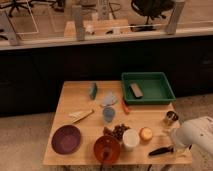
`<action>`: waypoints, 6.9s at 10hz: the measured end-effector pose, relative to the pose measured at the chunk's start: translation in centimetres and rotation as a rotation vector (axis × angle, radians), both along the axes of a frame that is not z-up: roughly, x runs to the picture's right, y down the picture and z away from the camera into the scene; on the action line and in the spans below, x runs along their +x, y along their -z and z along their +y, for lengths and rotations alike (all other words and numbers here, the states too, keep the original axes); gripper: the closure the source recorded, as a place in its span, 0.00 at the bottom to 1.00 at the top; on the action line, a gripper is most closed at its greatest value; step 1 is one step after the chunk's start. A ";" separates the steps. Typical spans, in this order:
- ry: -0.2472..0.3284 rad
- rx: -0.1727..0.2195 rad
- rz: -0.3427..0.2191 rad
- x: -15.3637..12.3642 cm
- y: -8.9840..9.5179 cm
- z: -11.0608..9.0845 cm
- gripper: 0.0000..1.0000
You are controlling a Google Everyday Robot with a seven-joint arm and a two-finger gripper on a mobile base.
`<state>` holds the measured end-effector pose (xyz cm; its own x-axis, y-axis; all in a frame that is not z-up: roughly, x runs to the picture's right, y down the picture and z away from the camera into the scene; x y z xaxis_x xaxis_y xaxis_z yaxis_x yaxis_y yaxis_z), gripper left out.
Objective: Wipe table surface with brush
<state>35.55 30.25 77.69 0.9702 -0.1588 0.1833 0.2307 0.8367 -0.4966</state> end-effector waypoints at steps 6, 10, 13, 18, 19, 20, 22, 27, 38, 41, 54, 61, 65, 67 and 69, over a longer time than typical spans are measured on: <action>0.020 -0.006 -0.007 0.3 0.2 0.6 0.86; -0.027 0.004 -0.011 -0.7 1.0 -0.8 1.00; -0.091 0.026 -0.020 -1.4 4.6 -4.3 1.00; -0.192 0.038 -0.105 -2.6 11.6 -11.4 1.00; -0.225 0.020 -0.120 -2.9 12.1 -12.2 1.00; -0.251 0.008 -0.130 -3.1 12.4 -12.9 1.00; -0.260 0.001 -0.130 -3.0 12.5 -12.9 1.00; -0.582 -0.045 -0.021 -4.3 11.5 -13.5 1.00; -1.004 -0.061 0.198 -4.3 12.4 -14.4 1.00; -1.375 -0.034 0.273 -3.3 14.0 -14.2 1.00; -2.139 -0.665 0.095 -1.9 12.6 -15.1 1.00; -2.349 -0.611 0.008 -0.4 12.4 -15.2 1.00; -2.695 -0.317 -0.164 2.5 12.9 -15.2 1.00; -2.806 -0.222 -0.209 3.8 13.4 -14.9 1.00; -2.837 -0.197 -0.224 4.1 13.6 -14.9 1.00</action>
<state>39.68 15.34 64.13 -0.9062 0.4114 0.0977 -0.3694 -0.6579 -0.6563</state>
